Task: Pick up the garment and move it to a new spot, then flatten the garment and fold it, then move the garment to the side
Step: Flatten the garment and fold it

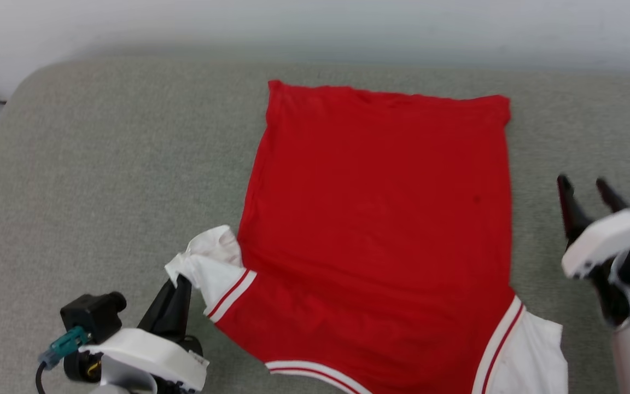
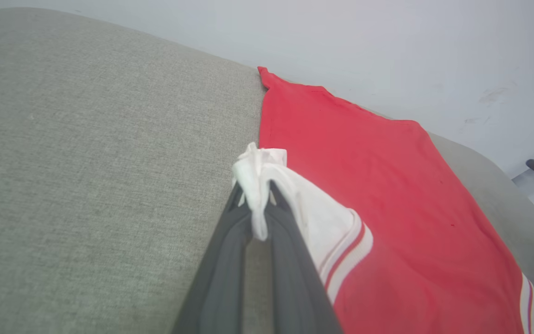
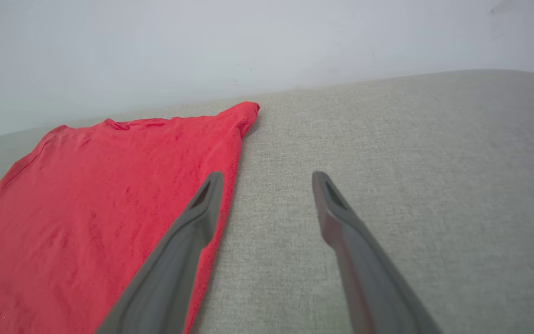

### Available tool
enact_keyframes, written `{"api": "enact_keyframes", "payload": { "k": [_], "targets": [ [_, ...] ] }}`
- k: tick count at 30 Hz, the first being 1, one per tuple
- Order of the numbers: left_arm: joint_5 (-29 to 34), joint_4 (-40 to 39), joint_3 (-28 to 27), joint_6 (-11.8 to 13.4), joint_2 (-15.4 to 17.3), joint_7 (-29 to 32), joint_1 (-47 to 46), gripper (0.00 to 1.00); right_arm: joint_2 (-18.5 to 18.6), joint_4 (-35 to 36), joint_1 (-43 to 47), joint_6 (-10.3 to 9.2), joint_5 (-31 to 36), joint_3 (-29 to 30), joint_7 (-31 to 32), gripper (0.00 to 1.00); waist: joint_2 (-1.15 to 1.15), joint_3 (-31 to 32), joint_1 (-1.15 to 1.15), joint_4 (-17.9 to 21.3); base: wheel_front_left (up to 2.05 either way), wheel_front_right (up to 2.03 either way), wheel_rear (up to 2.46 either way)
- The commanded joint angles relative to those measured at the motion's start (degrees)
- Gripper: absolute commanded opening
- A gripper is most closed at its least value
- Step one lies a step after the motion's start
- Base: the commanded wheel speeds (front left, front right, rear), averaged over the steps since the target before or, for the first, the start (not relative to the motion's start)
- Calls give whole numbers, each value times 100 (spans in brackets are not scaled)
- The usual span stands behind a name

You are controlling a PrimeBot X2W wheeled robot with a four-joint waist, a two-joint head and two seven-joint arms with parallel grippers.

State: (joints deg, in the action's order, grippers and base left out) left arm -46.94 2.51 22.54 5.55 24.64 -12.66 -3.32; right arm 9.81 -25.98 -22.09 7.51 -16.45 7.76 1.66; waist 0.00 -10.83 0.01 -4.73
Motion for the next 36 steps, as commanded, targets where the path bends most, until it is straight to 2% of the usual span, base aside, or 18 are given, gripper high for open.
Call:
{"api": "enact_keyframes", "payload": {
  "k": [1,4,9,13,17,23,27,28,29,30,36],
  "targets": [
    [79,-121,37,-42,-29,-22,-199,0,140,-340,-576,-4,6,43,237,100,0,-392,-1,-297,0,0,0],
    [133,-193,65,-87,-54,-38,-358,0,233,-690,-1078,-4,-14,58,526,100,0,-582,-1,-405,0,0,0],
    [230,-308,170,-259,-130,-74,-714,0,479,-1365,-2274,-4,114,43,1493,100,0,-1085,-1,-692,0,0,0],
    [307,-384,220,-382,-182,-96,-979,0,626,-1757,-3093,-4,405,26,2162,100,0,-1456,-1,-859,0,0,0],
    [350,-418,257,-467,-225,-118,-1165,0,660,-2109,-3719,-4,713,144,2576,100,0,-1738,-1,-973,0,0,0],
    [385,-391,260,-538,-287,-152,-1302,0,552,-2656,-4111,-4,1118,252,2944,100,0,-2010,-1,-1068,0,0,0],
    [397,-322,258,-559,-313,-166,-1326,0,315,-3359,-3868,5,1252,285,3788,100,0,-2019,-1,-1074,0,0,0],
    [392,-305,261,-561,-316,-170,-1321,0,292,-3511,-3804,5,1282,342,4009,78,0,-2007,-1,-1073,0,0,0],
    [394,-291,265,-558,-324,-172,-1316,0,281,-3618,-3773,4,1315,396,4198,16,0,-1992,-1,-1072,0,0,0],
    [395,-273,275,-561,-336,-176,-1309,0,269,-3691,-3762,4,1345,451,4313,0,0,-1969,-1,-1073,0,0,0],
    [368,-150,301,-560,-392,-182,-1251,0,378,-3388,-3967,-3,1411,612,4086,0,0,-1720,-1,-1042,0,0,0]
  ]
}}
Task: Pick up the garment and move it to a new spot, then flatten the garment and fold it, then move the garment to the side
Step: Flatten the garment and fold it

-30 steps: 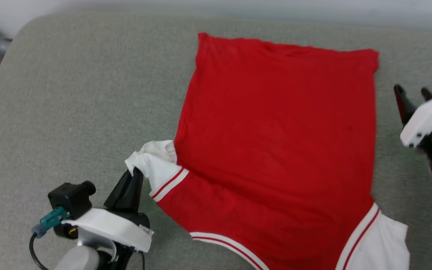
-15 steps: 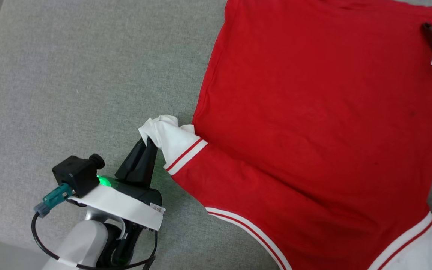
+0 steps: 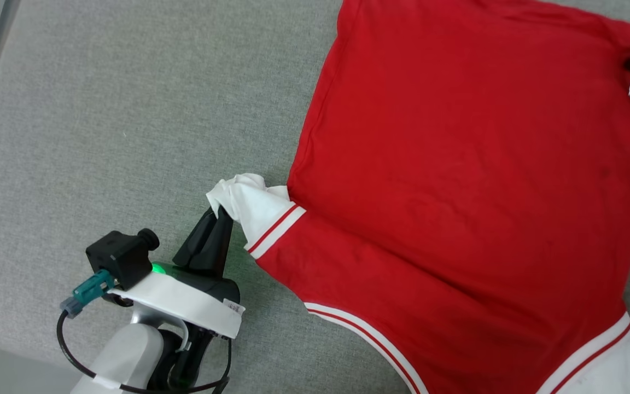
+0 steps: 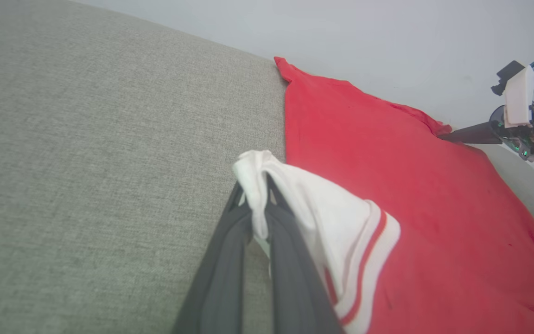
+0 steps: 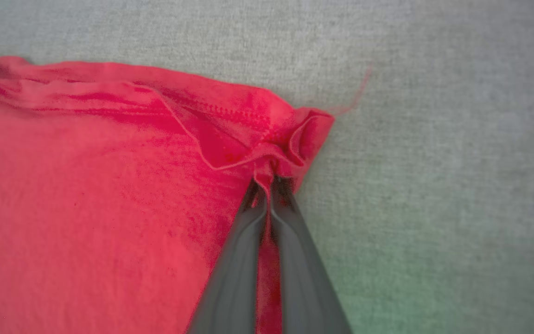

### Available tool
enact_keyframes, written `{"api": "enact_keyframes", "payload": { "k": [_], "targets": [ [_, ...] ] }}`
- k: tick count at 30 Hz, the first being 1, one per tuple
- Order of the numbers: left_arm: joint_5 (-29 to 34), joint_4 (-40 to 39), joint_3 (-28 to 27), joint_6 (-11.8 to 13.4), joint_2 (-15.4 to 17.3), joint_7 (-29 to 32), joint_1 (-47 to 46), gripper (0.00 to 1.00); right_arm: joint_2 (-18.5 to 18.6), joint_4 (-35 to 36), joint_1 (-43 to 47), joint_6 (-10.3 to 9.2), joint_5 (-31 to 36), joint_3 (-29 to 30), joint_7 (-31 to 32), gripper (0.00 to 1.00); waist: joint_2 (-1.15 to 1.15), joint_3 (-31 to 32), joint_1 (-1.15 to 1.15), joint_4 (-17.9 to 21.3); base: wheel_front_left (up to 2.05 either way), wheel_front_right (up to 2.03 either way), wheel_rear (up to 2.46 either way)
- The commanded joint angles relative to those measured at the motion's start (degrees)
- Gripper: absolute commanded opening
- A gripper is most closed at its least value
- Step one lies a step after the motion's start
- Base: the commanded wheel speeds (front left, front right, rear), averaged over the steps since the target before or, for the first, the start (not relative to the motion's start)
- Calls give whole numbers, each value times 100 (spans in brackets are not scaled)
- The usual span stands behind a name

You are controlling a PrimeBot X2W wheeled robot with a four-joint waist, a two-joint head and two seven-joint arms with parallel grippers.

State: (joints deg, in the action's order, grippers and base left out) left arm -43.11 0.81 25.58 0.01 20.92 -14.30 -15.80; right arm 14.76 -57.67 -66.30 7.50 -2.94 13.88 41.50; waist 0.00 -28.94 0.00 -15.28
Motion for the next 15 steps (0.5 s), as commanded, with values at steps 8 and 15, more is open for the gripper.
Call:
{"api": "enact_keyframes", "payload": {
  "k": [8,15],
  "targets": [
    [-86,291,-81,158,31,-18,348,0,143,592,791,-3,-268,-492,-337,0,0,848,0,300,0,0,0],
    [-182,381,-185,379,153,14,822,0,400,1812,2359,-3,-1154,-912,-342,0,0,1544,0,718,0,0,0]
  ]
}}
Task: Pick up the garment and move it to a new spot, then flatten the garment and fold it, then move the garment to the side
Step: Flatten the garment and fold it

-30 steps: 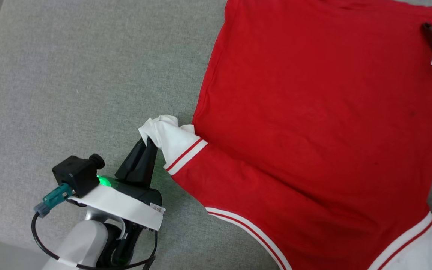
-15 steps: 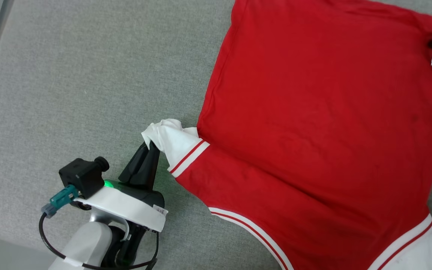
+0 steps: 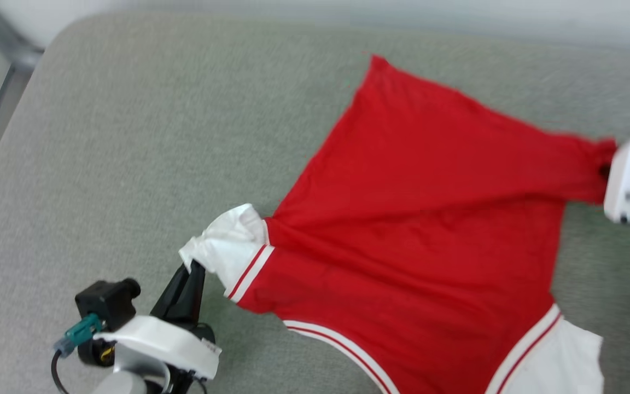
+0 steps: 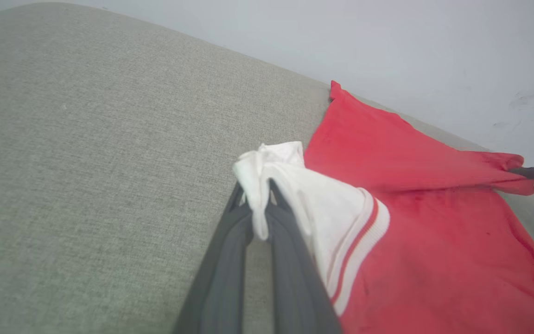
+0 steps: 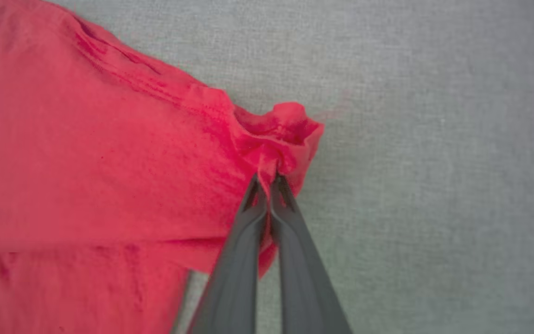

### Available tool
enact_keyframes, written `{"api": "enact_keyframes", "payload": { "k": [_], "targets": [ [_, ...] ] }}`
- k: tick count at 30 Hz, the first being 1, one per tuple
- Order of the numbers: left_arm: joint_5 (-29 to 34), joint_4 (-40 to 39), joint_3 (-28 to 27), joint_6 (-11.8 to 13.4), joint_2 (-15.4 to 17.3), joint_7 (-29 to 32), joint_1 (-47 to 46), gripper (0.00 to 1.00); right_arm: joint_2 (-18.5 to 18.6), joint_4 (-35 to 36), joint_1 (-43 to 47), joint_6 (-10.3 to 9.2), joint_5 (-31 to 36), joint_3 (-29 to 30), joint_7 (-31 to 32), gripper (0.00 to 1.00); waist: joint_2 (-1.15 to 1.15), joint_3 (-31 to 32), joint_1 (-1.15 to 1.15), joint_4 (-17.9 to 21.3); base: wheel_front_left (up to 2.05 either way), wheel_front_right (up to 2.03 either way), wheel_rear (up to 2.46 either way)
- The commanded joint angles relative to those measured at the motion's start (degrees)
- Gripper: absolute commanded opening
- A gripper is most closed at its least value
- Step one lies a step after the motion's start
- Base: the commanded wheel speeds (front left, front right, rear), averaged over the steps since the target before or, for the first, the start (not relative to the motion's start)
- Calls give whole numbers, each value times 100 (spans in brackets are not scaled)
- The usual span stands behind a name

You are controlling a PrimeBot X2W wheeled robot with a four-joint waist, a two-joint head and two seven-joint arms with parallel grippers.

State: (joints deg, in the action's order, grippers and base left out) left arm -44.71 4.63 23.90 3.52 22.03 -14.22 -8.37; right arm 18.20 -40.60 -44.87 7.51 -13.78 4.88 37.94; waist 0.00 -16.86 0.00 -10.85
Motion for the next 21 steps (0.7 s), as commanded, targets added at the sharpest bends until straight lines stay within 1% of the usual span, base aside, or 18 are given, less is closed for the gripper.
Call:
{"api": "enact_keyframes", "payload": {
  "k": [1,4,7,11,15,19,21],
  "targets": [
    [-41,-16,-27,64,54,23,148,0,118,339,518,-5,-164,0,24,0,0,421,0,321,0,0,0],
    [-77,-37,-65,160,120,63,334,0,158,1038,1457,-4,-429,119,127,0,0,677,0,474,0,0,0],
    [-100,-52,-94,249,188,104,515,0,75,1799,2428,-4,-556,349,256,0,0,902,0,619,0,0,0],
    [-120,-107,-90,354,262,200,691,0,-232,2757,3581,-4,-646,751,435,0,0,1084,0,788,0,0,0],
    [-132,-125,-81,421,339,289,821,0,-740,3529,4541,-4,-669,1068,620,0,0,1214,0,923,0,0,0],
    [-150,-135,-79,467,392,360,904,0,-1224,4086,5317,-4,-624,1325,776,0,0,1312,0,1002,0,0,0],
    [-145,-143,-72,497,420,390,925,0,-1386,4265,5660,-3,-607,1395,832,0,0,1346,0,1025,0,0,0]
  ]
}}
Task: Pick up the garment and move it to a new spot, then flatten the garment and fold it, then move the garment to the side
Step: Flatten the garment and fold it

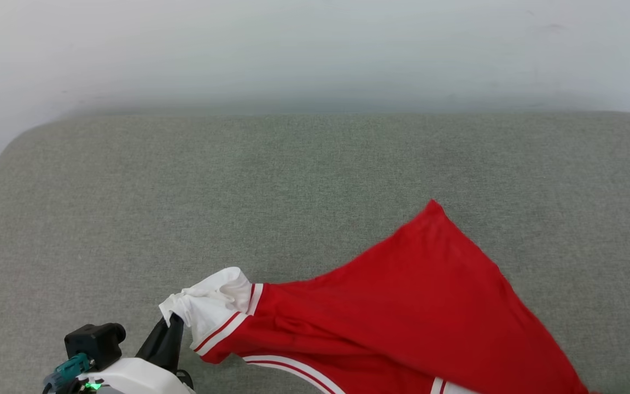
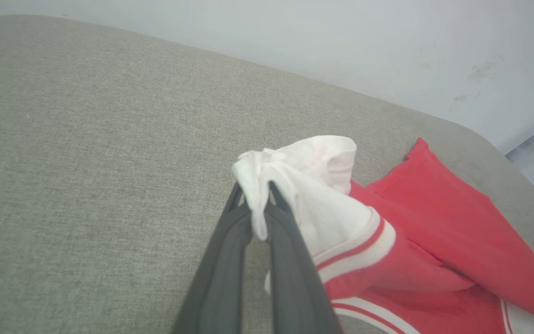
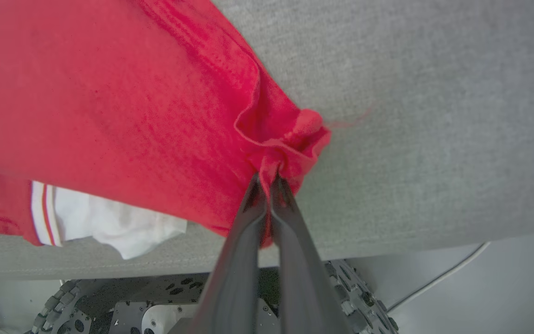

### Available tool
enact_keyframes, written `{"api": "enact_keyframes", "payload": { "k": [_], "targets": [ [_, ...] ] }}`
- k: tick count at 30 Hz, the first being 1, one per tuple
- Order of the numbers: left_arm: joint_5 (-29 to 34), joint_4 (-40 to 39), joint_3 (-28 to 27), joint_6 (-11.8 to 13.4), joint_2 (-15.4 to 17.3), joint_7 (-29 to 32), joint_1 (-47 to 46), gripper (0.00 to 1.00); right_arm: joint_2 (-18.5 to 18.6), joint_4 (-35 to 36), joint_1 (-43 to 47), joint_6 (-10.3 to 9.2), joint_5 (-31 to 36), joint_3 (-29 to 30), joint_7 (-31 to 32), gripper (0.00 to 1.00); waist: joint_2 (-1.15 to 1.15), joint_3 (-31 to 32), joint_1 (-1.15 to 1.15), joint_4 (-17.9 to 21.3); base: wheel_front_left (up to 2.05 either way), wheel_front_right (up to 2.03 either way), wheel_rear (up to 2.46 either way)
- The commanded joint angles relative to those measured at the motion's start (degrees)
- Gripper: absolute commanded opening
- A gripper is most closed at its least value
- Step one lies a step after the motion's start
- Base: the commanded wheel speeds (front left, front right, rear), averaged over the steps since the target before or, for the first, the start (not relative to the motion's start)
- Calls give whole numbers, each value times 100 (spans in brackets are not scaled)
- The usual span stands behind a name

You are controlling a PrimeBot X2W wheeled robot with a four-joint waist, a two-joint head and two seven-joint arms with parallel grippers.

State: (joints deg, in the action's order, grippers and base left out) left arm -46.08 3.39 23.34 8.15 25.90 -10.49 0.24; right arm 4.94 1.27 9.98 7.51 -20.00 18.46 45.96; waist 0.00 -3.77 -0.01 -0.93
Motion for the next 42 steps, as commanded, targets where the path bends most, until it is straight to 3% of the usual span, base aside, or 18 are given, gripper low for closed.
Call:
{"api": "enact_keyframes", "payload": {
  "k": [1,3,4,5,9,17,23,27,31,37,42],
  "targets": [
    [2,-26,-13,44,48,20,57,0,-117,115,304,-4,-17,62,41,0,0,45,1,42,0,0,0],
    [9,-40,-9,40,69,51,52,0,-181,167,507,-3,-67,33,-8,4,0,59,1,56,0,0,0],
    [19,-51,-6,42,82,51,45,0,-193,179,558,-3,-92,18,-105,27,0,60,1,65,0,0,0],
    [30,-58,3,48,95,63,39,0,-201,156,594,-3,-123,-3,-239,100,0,64,1,72,0,0,0],
    [45,-86,28,83,113,94,45,0,-212,-23,557,-3,-393,-198,-840,100,0,83,1,92,0,0,0],
    [185,-280,82,126,204,174,-182,0,-208,-317,-265,-3,-147,-654,-3294,100,0,-71,1,-8,0,0,0],
    [366,-486,139,171,259,223,-439,0,44,-1091,-1370,-3,-9,-1079,-3948,100,0,-411,1,-126,0,0,0],
    [418,-579,209,93,208,247,-635,0,312,-1751,-2222,-3,-171,-1360,-3558,100,0,-693,1,-282,0,0,0],
    [490,-604,299,-5,136,218,-904,0,641,-2256,-3089,-3,-303,-1633,-2615,100,0,-1009,1,-472,0,0,0],
    [516,-496,339,-132,29,109,-1213,0,1089,-2610,-4121,-3,-370,-2156,-1063,100,0,-1390,1,-689,0,0,0],
    [550,-405,385,-234,-53,40,-1443,0,1243,-2765,-4668,-3,-331,-2563,-343,100,0,-1668,1,-816,0,0,0]
  ]
}}
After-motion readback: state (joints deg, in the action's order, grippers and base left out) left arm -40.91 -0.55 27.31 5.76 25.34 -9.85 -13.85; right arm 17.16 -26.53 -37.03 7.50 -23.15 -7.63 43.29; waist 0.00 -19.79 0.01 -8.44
